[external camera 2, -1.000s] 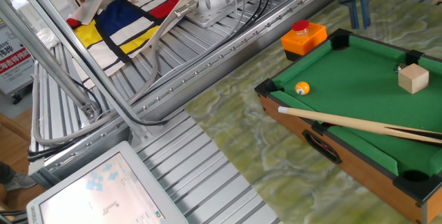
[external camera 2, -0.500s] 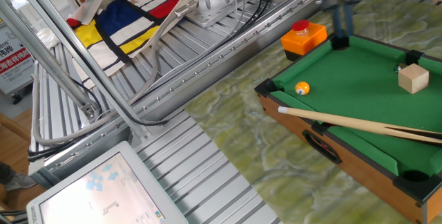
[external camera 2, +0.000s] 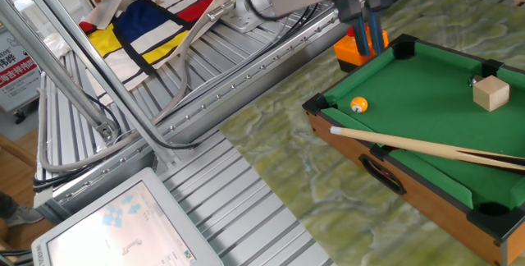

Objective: Hit the pool ball

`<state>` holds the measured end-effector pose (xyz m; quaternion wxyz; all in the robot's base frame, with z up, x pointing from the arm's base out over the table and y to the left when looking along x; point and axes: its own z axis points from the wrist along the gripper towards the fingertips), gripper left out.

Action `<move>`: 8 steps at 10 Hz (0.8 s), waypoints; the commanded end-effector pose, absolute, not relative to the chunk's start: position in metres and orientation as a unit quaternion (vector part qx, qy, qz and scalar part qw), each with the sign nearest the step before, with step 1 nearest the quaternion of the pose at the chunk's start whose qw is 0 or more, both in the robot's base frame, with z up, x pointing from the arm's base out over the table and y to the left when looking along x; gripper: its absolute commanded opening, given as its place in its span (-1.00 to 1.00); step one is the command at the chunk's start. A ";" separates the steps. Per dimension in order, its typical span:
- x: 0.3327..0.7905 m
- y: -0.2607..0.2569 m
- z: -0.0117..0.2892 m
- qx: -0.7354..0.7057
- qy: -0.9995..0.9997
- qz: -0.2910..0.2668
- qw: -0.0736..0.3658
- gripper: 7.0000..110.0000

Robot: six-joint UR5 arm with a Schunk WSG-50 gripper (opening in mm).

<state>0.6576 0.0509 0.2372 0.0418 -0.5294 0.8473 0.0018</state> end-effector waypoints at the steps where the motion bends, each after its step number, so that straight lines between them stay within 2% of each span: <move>1: 0.683 0.075 0.220 -0.612 0.786 0.002 0.085 -1.00; 2: 0.658 0.089 0.210 -0.623 0.779 0.037 0.065 -1.00; 4: 0.631 0.073 0.194 -0.626 0.780 -0.005 0.006 -1.00; 6: 0.617 0.075 0.169 -0.620 0.784 -0.015 -0.002 -1.00; 8: 0.606 0.077 0.165 -0.633 0.774 -0.011 -0.008 -1.00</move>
